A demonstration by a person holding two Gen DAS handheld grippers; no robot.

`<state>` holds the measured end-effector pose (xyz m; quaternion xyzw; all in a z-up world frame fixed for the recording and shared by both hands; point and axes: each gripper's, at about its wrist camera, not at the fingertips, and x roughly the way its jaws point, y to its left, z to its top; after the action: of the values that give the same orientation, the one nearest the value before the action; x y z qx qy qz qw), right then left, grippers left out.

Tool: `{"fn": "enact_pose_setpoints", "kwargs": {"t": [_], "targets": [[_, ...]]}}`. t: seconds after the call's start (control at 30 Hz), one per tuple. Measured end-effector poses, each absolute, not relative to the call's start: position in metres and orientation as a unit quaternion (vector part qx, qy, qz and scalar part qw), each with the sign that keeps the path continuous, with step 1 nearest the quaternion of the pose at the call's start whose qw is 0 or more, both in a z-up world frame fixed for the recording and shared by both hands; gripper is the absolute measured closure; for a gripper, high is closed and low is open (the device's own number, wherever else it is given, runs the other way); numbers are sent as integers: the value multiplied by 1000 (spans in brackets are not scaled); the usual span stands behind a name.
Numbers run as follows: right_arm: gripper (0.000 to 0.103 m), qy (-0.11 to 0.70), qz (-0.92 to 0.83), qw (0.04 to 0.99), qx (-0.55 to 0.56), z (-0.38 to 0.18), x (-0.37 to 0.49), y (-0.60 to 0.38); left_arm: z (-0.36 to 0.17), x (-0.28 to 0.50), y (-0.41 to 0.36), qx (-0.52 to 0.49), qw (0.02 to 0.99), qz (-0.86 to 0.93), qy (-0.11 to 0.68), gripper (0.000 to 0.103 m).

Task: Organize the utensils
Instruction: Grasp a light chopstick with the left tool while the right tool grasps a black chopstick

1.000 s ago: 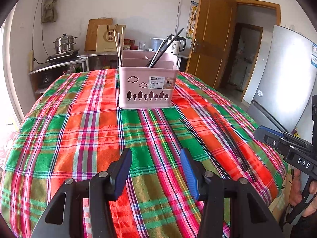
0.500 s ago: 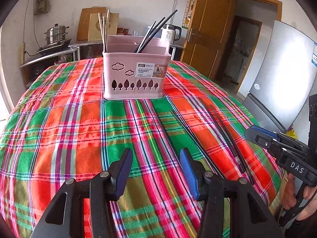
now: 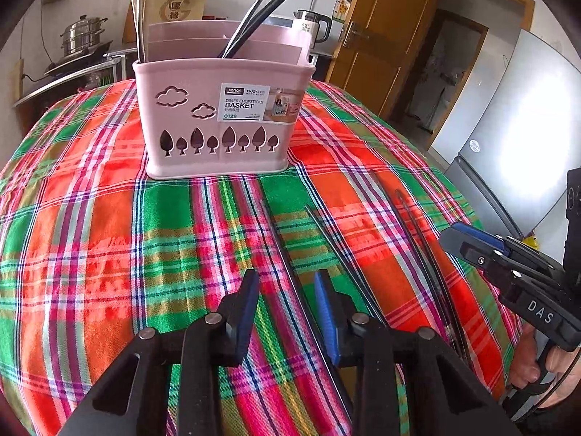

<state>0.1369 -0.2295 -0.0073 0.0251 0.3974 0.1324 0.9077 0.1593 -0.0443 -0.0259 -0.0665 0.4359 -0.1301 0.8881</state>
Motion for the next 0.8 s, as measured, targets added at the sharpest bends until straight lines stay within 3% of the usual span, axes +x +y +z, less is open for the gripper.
{"fn": "enact_pose_setpoints", "kwargs": {"t": [0.7, 0.8], "targets": [[75, 461, 105, 881, 14, -40, 232, -228, -41, 210, -65, -31, 880, -96, 464, 72], [81, 464, 100, 880, 1, -43, 237, -224, -41, 212, -70, -18, 882, -92, 461, 72]]}}
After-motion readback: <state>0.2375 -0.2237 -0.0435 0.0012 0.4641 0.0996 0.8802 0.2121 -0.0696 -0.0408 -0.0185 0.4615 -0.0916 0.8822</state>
